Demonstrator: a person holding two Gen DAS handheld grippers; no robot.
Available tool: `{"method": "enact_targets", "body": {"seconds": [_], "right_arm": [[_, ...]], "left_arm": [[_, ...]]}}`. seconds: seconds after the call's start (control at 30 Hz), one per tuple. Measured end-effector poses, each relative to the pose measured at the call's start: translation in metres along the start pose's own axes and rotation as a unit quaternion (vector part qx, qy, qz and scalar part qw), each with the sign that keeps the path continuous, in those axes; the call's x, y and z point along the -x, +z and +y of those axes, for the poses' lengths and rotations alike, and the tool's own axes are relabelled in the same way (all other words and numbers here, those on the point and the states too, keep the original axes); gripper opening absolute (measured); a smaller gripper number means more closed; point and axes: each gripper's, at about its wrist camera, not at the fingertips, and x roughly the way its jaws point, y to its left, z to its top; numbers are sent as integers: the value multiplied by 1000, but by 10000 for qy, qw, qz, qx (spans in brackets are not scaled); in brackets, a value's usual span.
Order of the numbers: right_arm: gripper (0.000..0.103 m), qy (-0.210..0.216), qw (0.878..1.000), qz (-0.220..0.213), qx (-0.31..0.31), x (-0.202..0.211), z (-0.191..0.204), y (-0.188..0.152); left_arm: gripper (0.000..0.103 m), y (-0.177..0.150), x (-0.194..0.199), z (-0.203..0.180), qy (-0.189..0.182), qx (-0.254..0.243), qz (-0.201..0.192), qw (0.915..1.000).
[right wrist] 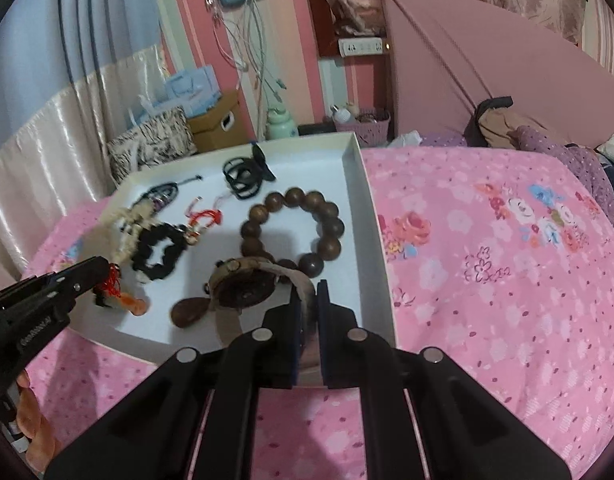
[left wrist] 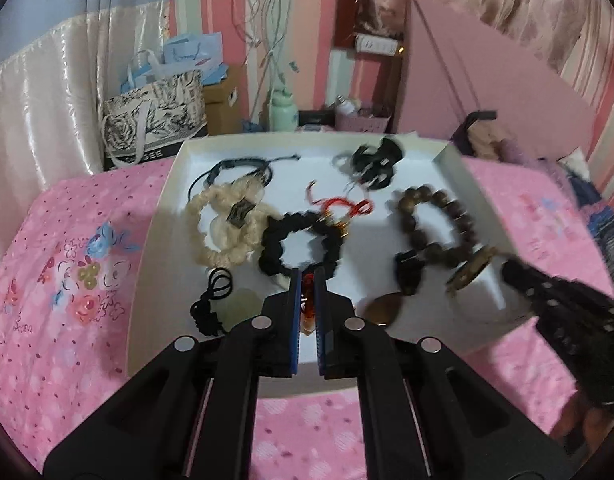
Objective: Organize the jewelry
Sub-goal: 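Carry the charm and watch into the white tray and open both grippers, then withdraw both open grippers from the tray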
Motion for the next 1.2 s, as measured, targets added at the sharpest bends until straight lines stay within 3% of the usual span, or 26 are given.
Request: {"method": "enact_targets", "body": {"seconds": [0.33,0.83,0.9,0.93,0.97,1.1,1.2], "right_arm": [[7,-347,9988,-31,353,-23,14,-3],[11,-433,9977,-38,512,-28,18,-7],[26,-434,9975,-99,542,-23,20,-6],[43,-455,9972,-206,555,-17,20,-5],[48,-433,9971,-282,560,-12,20,-5],[51,-367,9969,-416,549,8,19,-3],[66,-317,9961,-634,519,41,19,-5]], "left_arm": [[4,-7,-35,2,270,-80,283,9992],[5,-9,-35,4,345,-102,222,9991],[6,-10,-32,3,357,-129,212,9991],[9,-11,-29,2,328,-139,211,9991],[13,-11,-26,1,319,-150,203,9992],[26,-13,1,3,360,-131,95,9992],[45,-19,38,8,519,-187,-155,9984]]}}
